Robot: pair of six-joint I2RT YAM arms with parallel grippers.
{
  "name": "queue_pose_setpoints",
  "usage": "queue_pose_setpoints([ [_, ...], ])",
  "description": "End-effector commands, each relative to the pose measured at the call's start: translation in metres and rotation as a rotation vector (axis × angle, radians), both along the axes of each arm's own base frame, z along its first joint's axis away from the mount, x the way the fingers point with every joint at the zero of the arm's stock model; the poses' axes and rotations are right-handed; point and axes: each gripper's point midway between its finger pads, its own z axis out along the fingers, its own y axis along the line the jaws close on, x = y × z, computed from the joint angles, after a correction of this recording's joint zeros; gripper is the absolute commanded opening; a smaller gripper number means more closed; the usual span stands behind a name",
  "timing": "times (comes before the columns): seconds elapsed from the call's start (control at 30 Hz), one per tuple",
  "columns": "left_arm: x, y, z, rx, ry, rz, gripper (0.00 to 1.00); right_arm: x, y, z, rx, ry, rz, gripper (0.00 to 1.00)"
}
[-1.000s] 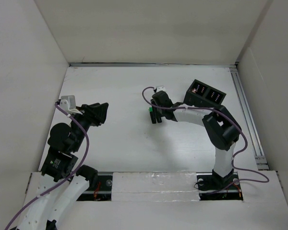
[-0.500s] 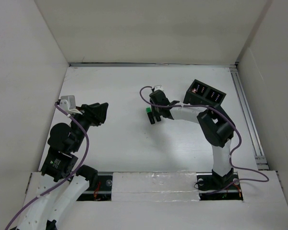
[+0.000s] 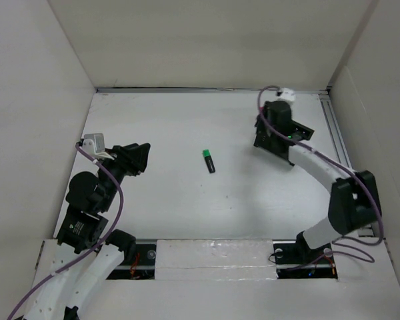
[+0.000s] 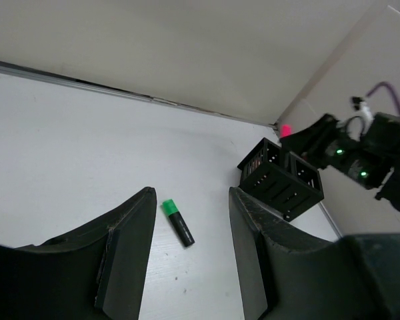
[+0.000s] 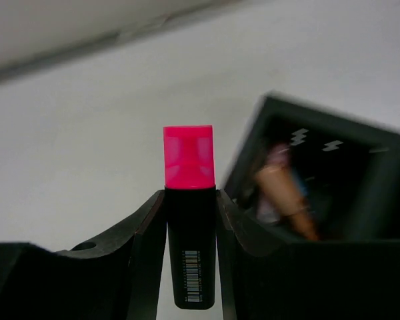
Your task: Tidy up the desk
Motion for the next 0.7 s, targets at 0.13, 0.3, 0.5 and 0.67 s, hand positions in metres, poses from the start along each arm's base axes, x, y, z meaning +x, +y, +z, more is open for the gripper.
queue_pose_setpoints([
  [0.13,-0.001,-0.001,0.008,-0.005,-0.041,-0.007,0.44,-0.016,-0.112,0.035,0.062,-0.168,-0.344,0.16],
  [0.3,-0.001,0.001,0.009,-0.006,-0.045,0.001,0.44,-0.022,-0.152,0.013,0.049,-0.135,-0.454,0.16],
  [0.5,0.0,0.001,0.008,-0.003,-0.042,0.004,0.44,-0.019,-0.171,0.011,-0.012,-0.124,-0.536,0.17],
  [0.67,0.0,0.002,0.009,-0.002,-0.043,0.007,0.44,-0.019,-0.175,0.015,-0.06,-0.137,-0.583,0.17],
])
